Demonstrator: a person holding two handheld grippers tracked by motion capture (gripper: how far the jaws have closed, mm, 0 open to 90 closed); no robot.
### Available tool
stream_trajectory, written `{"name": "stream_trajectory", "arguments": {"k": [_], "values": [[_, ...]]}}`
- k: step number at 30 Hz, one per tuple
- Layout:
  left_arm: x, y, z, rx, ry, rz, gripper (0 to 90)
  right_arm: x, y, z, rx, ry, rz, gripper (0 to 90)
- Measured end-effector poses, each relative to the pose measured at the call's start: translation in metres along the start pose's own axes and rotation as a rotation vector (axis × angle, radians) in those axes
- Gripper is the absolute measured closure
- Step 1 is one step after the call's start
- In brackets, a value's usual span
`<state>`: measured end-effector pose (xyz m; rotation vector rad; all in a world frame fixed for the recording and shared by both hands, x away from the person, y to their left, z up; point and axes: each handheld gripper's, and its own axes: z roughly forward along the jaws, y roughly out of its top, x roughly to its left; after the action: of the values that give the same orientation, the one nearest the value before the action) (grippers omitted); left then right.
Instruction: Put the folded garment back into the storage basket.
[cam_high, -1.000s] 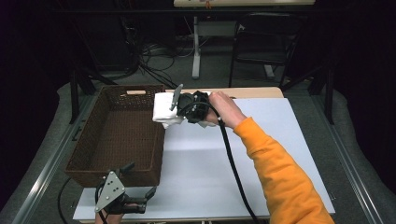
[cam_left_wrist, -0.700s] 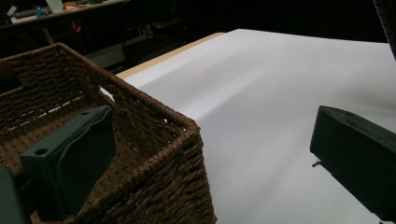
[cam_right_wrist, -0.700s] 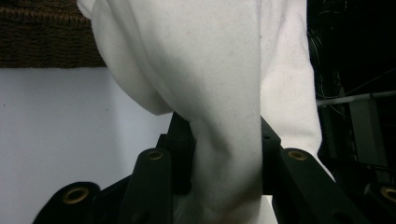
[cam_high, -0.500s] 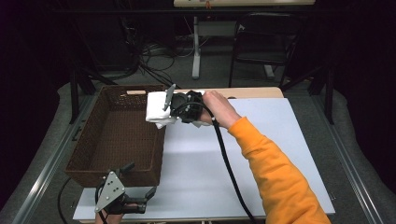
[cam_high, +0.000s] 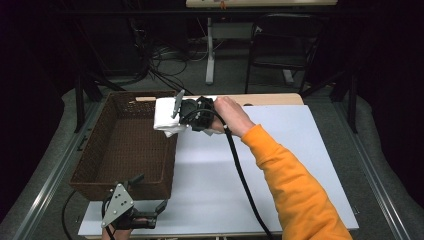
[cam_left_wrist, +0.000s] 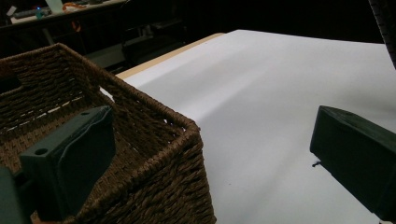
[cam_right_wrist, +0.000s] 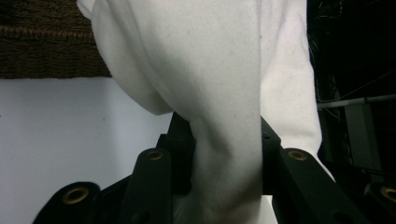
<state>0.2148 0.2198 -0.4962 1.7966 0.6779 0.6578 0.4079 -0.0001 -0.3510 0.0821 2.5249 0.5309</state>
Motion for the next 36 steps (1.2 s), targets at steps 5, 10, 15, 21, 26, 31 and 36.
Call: {"name": "stream_trajectory", "arguments": {"k": [5, 10, 15, 21, 26, 31, 36], "values": [[0.000, 0.000, 0.000, 0.001, 0.000, -0.001, 0.0, 0.000, 0.003, 0.001, 0.002, 0.000, -0.006, 67.4], [0.000, 0.000, 0.000, 0.000, -0.001, -0.004, 0.0, 0.001, 0.007, 0.003, -0.002, 0.001, -0.011, 67.4], [0.000, 0.000, 0.000, 0.001, -0.002, -0.002, 0.0, 0.001, 0.009, 0.005, -0.001, 0.004, -0.018, 67.4], [0.001, 0.000, 0.000, -0.001, -0.001, -0.003, 0.0, 0.001, 0.013, 0.006, -0.003, 0.005, -0.011, 67.3], [0.000, 0.000, 0.000, -0.003, -0.002, -0.003, 0.0, 0.002, 0.015, 0.007, -0.006, 0.004, -0.019, 67.4], [0.000, 0.000, 0.000, -0.003, -0.004, 0.000, 0.0, 0.002, 0.017, 0.008, -0.008, 0.001, -0.023, 67.3], [0.000, 0.000, 0.000, -0.003, -0.003, -0.001, 0.0, 0.002, 0.018, 0.009, -0.009, 0.004, -0.019, 67.3]]}}
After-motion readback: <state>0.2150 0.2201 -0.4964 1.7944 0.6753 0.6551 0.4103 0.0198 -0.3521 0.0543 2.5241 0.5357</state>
